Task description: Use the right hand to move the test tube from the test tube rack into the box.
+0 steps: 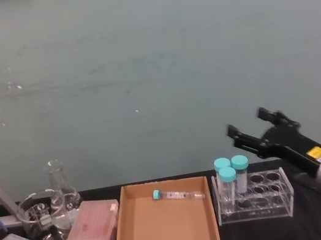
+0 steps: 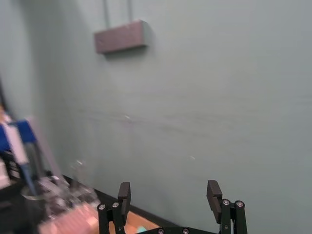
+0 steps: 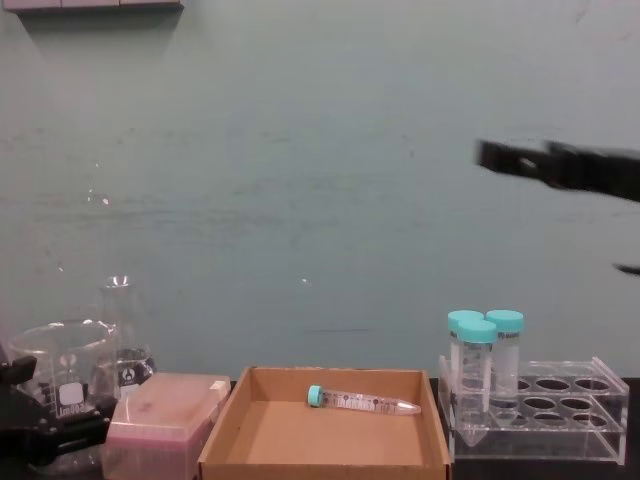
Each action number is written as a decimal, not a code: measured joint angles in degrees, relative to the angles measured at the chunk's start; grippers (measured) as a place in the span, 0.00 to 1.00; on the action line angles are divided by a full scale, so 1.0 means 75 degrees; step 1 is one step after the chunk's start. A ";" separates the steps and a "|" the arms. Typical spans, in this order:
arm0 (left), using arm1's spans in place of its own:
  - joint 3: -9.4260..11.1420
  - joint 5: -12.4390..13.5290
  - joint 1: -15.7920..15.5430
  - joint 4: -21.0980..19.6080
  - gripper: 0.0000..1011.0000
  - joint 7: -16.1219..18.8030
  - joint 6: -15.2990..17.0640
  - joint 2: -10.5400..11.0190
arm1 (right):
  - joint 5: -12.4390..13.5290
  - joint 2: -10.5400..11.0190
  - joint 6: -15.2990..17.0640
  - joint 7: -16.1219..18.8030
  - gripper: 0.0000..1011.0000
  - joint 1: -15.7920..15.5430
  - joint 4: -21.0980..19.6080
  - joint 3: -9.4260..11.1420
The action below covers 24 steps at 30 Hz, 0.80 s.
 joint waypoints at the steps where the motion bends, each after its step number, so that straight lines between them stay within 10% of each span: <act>1: 0.0000 0.0000 0.0000 0.0000 0.99 0.0000 0.0000 -0.0001 | -0.0029 0.0064 -0.0015 -0.0077 0.99 -0.0119 -0.0067 0.0056; 16: 0.0000 0.0000 0.0000 0.0000 0.99 0.0000 0.0000 0.0000 | -0.1017 0.0345 0.0376 -0.1716 0.99 -0.1606 -0.0565 0.0909; 24: 0.0001 0.0000 0.0000 0.0000 0.99 0.0000 0.0000 0.0000 | -0.1038 0.0294 0.0952 -0.1664 0.99 -0.1810 -0.0740 0.1001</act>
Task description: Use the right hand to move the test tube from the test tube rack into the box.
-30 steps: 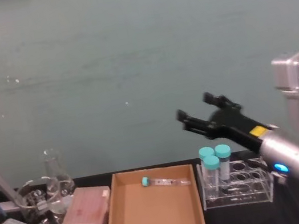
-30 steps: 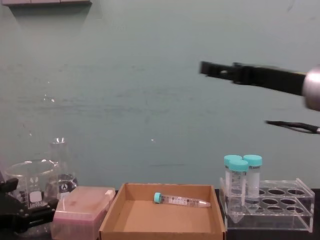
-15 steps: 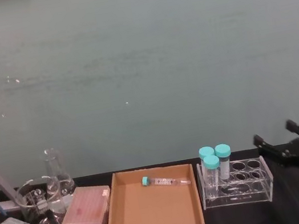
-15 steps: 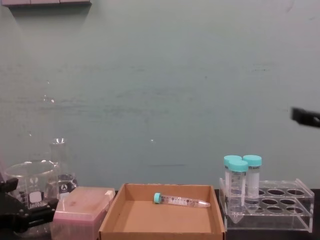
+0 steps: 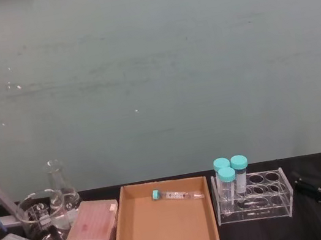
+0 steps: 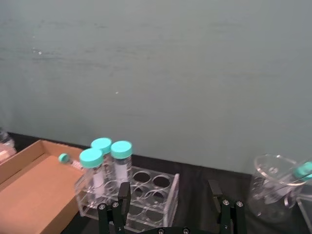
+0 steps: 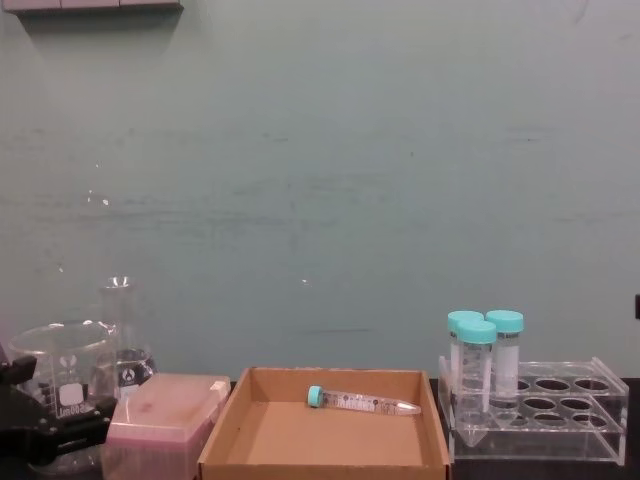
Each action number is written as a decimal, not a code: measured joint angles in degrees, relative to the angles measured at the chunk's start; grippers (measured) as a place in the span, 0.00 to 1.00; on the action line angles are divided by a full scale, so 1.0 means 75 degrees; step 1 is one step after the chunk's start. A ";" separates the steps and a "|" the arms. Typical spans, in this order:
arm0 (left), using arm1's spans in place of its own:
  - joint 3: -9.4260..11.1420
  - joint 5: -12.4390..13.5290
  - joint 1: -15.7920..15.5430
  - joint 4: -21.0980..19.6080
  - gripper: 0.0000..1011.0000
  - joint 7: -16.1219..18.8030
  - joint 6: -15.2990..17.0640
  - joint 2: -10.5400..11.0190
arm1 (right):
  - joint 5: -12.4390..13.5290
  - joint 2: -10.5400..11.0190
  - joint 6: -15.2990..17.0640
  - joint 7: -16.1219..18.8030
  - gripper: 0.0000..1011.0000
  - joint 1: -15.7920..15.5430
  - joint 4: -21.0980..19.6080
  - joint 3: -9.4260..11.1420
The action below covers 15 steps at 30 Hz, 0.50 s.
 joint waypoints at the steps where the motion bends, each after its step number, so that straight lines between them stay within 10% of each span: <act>1: 0.0000 0.0000 0.0000 0.0000 0.99 0.0000 0.0000 0.0000 | 0.0017 -0.0006 0.0035 0.0038 0.99 -0.0004 -0.0003 0.0002; 15: -0.0001 0.0000 0.0000 0.0000 0.99 0.0000 0.0000 0.0000 | -0.0012 -0.0008 -0.0003 0.0000 0.99 0.0004 0.0007 -0.0005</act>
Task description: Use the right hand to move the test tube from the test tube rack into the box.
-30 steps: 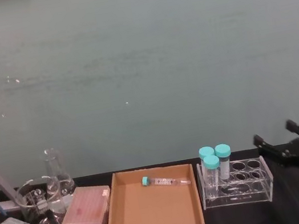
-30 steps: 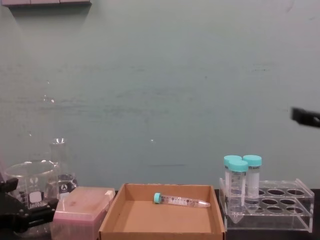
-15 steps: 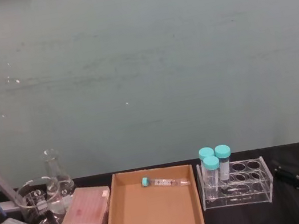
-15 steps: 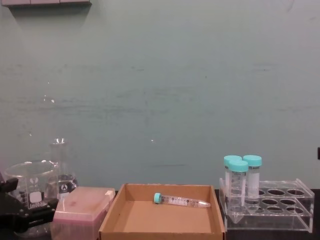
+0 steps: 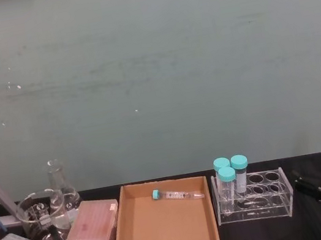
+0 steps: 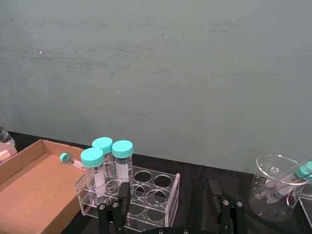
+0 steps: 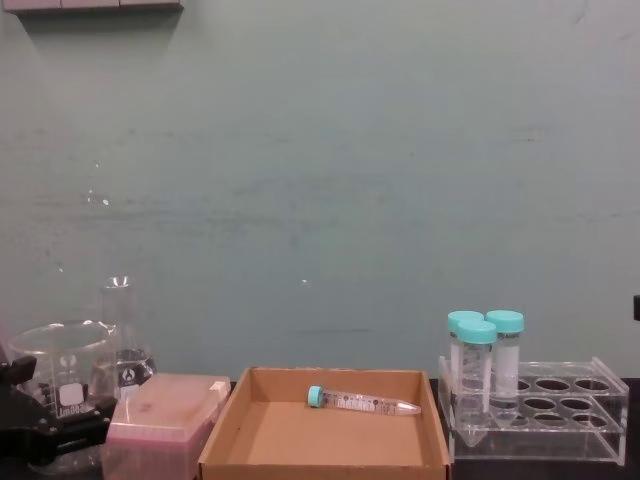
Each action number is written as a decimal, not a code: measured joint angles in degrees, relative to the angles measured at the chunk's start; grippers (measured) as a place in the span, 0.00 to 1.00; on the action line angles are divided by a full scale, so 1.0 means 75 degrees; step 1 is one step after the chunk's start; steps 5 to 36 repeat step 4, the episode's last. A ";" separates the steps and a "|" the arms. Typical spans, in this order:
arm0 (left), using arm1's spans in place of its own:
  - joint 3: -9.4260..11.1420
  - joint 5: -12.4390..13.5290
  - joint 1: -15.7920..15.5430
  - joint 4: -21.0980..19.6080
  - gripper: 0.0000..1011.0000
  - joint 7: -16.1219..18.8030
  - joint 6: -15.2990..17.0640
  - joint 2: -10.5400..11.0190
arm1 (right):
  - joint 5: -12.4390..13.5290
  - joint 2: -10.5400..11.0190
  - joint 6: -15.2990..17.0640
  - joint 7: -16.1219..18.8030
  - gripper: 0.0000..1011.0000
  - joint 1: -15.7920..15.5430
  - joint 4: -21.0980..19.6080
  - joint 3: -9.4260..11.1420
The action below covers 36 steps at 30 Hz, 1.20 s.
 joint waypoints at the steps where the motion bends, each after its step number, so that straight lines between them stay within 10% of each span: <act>1: 0.0000 0.0000 0.0000 0.0000 0.99 0.0000 0.0000 0.0000 | 0.0000 0.0000 0.0000 0.0000 0.99 0.0000 0.0000 0.0000; 36: 0.0000 0.0000 0.0000 0.0000 0.99 0.0000 0.0000 0.0000 | -0.0004 0.0000 -0.0007 -0.0009 0.99 0.0003 0.0003 -0.0003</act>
